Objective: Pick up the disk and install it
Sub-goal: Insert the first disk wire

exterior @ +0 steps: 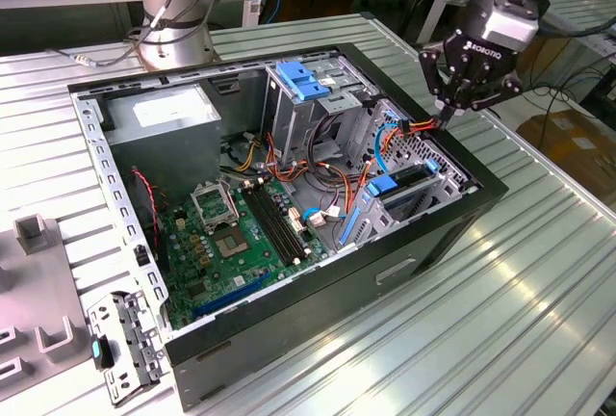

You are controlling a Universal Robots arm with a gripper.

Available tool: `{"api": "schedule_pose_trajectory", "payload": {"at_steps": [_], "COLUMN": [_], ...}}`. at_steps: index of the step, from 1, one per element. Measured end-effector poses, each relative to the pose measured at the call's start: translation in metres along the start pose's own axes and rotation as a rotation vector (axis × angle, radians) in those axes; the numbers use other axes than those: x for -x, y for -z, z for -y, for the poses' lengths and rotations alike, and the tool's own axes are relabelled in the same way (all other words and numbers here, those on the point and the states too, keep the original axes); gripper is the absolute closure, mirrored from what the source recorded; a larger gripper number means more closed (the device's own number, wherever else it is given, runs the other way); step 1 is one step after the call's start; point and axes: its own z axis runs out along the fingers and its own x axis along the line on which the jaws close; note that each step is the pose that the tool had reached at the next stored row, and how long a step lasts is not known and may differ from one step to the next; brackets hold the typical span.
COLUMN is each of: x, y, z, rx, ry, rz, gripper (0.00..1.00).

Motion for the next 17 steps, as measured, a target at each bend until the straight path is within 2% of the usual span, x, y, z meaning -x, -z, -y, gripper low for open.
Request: {"api": "schedule_pose_trajectory", "payload": {"at_steps": [4, 8, 9, 11, 13, 14, 15, 16, 17], "x": [0.0023, 0.0017, 0.0016, 0.0016, 0.0015, 0.0015, 0.0013, 0.0011, 0.0009], "y": [0.0004, 0.0005, 0.0005, 0.0003, 0.0003, 0.0, -0.0002, -0.0004, -0.0005], "z": [0.0039, 0.005, 0.0051, 0.0051, 0.0052, 0.0054, 0.0055, 0.0058, 0.0062], "rx": [0.0034, 0.0021, 0.0011, -0.0018, -0.0032, -0.0046, -0.0052, -0.0056, -0.0061], "ry": [0.007, 0.054, 0.083, 0.169, 0.213, 0.255, 0.282, 0.302, 0.323], "rz": [-0.0053, -0.0076, -0.0087, -0.012, -0.0138, -0.0156, -0.017, -0.018, -0.019], "gripper": [0.89, 0.89, 0.89, 0.89, 0.89, 0.89, 0.89, 0.82, 0.82]}}
